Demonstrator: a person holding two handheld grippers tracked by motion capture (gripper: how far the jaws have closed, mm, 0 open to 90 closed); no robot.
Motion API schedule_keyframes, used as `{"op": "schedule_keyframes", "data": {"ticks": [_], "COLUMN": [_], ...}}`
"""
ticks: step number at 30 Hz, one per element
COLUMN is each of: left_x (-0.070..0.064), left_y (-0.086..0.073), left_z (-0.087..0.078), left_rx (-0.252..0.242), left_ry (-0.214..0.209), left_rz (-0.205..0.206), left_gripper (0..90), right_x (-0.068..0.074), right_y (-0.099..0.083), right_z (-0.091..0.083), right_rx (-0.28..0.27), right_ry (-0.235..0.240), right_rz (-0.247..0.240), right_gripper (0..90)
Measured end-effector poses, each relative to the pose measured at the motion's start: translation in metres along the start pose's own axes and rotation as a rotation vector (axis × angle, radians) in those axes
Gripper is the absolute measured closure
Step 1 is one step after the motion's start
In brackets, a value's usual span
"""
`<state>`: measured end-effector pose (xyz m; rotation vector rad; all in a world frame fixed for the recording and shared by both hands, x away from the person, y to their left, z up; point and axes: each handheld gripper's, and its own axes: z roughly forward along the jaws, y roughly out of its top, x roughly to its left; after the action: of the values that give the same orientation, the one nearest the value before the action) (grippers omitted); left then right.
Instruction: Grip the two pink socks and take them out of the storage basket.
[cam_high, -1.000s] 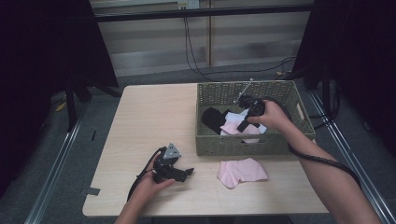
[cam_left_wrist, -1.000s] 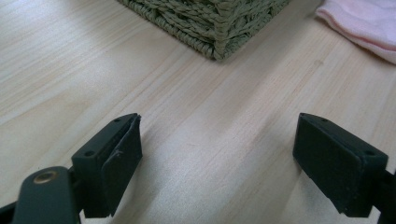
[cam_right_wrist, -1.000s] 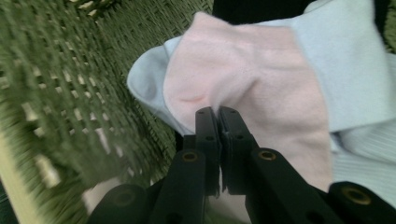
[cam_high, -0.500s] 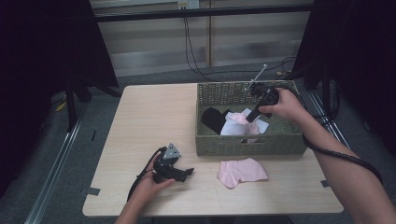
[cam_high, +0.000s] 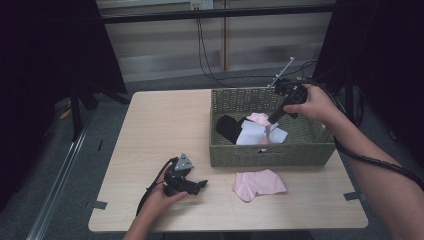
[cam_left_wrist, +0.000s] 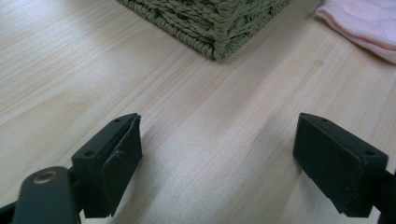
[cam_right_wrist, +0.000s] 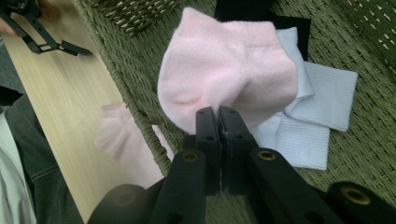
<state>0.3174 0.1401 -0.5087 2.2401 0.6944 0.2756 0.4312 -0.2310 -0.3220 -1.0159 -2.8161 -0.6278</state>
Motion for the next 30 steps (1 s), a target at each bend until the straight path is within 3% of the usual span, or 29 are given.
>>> {"op": "schedule_keyframes", "data": {"ticks": [5, 30], "left_x": [0.000, 0.000], "left_y": [0.000, 0.000], "left_z": [0.000, 0.000], "left_rx": [0.000, 0.000], "left_ry": [0.000, 0.000], "left_rz": [0.000, 0.000], "left_gripper": [15.1, 15.1], "right_x": [0.003, 0.013], "right_y": [0.001, 0.008], "right_z": [-0.006, -0.046], "right_rx": [-0.008, -0.029], "right_ry": [0.011, -0.020], "right_rz": [0.007, -0.023], "right_gripper": [87.2, 87.2]}}
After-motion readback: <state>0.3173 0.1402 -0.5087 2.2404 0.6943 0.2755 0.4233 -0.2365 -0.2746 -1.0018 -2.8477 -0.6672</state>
